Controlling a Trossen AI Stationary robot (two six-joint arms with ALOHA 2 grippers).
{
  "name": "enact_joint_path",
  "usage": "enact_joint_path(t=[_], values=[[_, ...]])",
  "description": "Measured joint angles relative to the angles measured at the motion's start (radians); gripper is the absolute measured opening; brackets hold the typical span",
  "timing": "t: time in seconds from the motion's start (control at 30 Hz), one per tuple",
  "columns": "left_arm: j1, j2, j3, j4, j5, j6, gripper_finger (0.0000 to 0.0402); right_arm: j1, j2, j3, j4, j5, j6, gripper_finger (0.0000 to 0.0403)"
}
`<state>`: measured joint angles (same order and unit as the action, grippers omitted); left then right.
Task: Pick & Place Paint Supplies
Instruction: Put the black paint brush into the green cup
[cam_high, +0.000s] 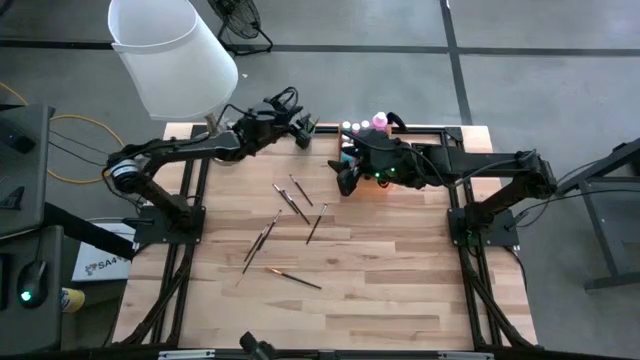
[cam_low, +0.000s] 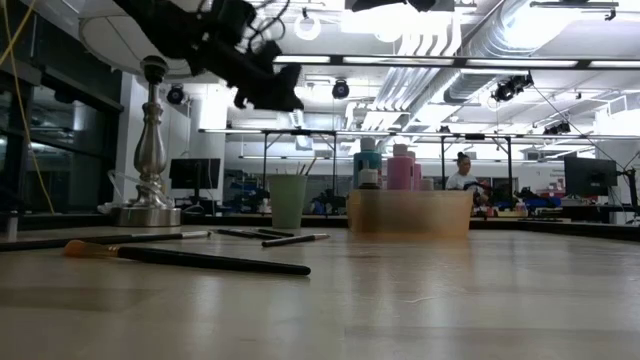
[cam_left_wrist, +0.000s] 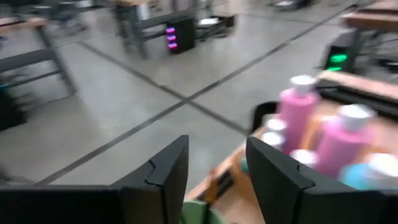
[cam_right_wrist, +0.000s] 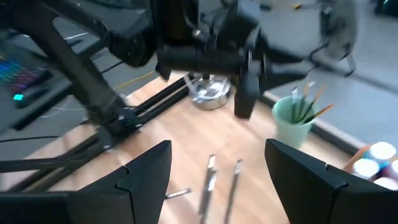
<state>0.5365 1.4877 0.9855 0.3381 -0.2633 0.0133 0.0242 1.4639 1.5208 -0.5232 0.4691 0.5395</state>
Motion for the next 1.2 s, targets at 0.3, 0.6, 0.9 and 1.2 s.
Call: enact_joint_path(t=[0.3, 0.6, 0.9, 1.2], values=[[-0.001, -0.226, 0.0, -0.202, 0.286, -0.046, 0.0159, -0.033, 0.007, 0.0, -0.004, -0.14, 0.257, 0.0252], [-0.001, -0.414, 0.0, -0.326, 0.469, -0.055, 0.0159, -0.042, 0.042, 0.0, -0.012, -0.325, 0.02, 0.0252], [-0.001, -0.508, 0.002, -0.469, 0.561, -0.1, 0.0159, -0.118, 0.097, 0.0, -0.031, -0.528, -0.13, 0.0252], [-0.001, -0.538, 0.001, -0.524, 0.649, -0.182, 0.0159, -0.166, 0.268, 0.113, -0.131, -0.625, -0.46, 0.0252]])
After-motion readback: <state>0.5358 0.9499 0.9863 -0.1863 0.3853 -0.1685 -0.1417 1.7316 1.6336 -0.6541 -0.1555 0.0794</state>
